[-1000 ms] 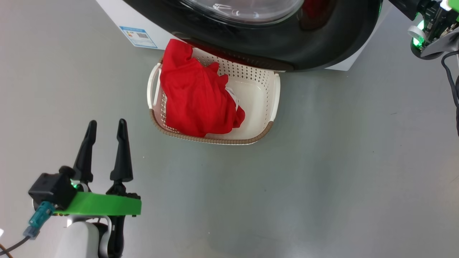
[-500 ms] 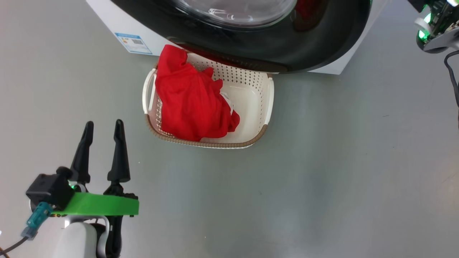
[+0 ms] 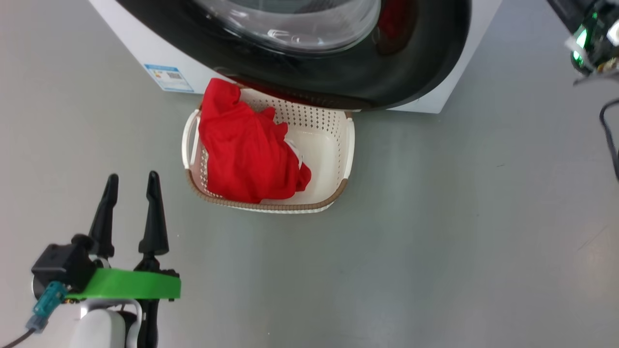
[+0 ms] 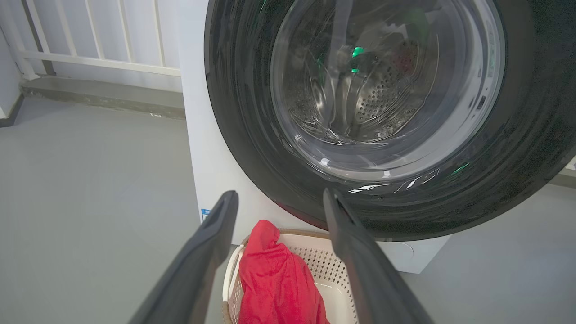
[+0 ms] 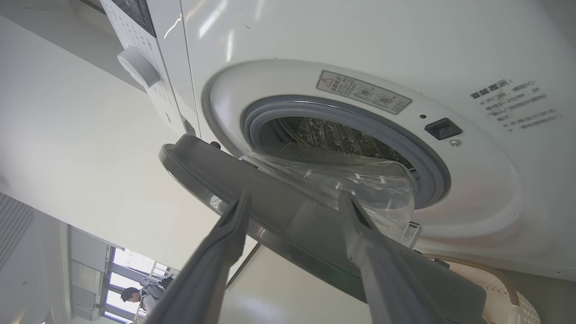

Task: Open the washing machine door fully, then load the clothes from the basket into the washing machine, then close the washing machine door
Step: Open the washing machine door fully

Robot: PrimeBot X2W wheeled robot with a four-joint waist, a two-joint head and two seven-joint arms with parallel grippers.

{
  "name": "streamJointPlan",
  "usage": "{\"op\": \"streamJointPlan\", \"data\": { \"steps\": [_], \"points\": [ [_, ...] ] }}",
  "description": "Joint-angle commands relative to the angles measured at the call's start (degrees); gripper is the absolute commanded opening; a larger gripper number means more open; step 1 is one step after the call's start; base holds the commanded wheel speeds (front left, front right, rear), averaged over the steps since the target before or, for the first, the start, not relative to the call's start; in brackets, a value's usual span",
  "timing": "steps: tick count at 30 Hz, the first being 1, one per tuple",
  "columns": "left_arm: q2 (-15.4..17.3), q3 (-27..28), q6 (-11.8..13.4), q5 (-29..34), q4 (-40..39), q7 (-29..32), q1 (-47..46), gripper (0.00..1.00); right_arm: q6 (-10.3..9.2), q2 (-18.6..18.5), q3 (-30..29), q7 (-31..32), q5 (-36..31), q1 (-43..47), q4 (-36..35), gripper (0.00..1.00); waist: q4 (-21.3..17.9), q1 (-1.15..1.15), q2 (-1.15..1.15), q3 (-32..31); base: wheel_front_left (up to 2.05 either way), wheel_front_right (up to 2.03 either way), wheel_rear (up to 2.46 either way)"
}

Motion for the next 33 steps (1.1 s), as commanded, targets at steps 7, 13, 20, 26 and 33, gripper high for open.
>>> {"op": "streamJointPlan", "data": {
  "steps": [7, 13, 20, 26, 33],
  "points": [
    [1.3, 2.9, -0.5, 1.3, -1.6, -0.4, 2.6, 1.0, 0.1, -1.7, 0.1, -7.1, -5.9, 11.4, -12.9, 1.0, -2.1, 0.0, 0.0, -2.6, 0.0, 0.0, 0.0],
    [1.3, 4.1, -0.6, 2.3, -2.2, -0.4, 4.2, 1.0, 0.1, -2.1, 0.9, -14.2, -10.3, 18.7, -21.2, 1.0, -3.7, 0.0, 0.0, -4.1, 0.0, 0.0, 0.0],
    [1.3, 4.7, -0.8, 2.7, -3.1, -0.4, 5.8, 1.0, 0.1, -3.8, 3.6, -23.4, -17.8, 26.3, -28.6, 1.0, -5.2, 0.0, 0.0, -6.1, 0.0, 0.0, 0.0],
    [1.3, 5.4, -0.9, 2.9, -3.9, -0.4, 7.1, 1.0, 0.1, -5.9, 6.6, -32.6, -23.6, 32.6, -30.4, 1.0, -6.1, 0.0, 0.0, -7.6, 0.0, 0.0, 0.0],
    [1.3, 5.6, -1.0, 3.2, -4.7, -0.4, 8.4, 1.0, 0.1, -7.6, 10.3, -41.1, -32.0, 36.6, -28.5, 1.0, -6.9, 0.0, 0.0, -8.5, 0.0, 0.0, 0.0]
  ]
}}
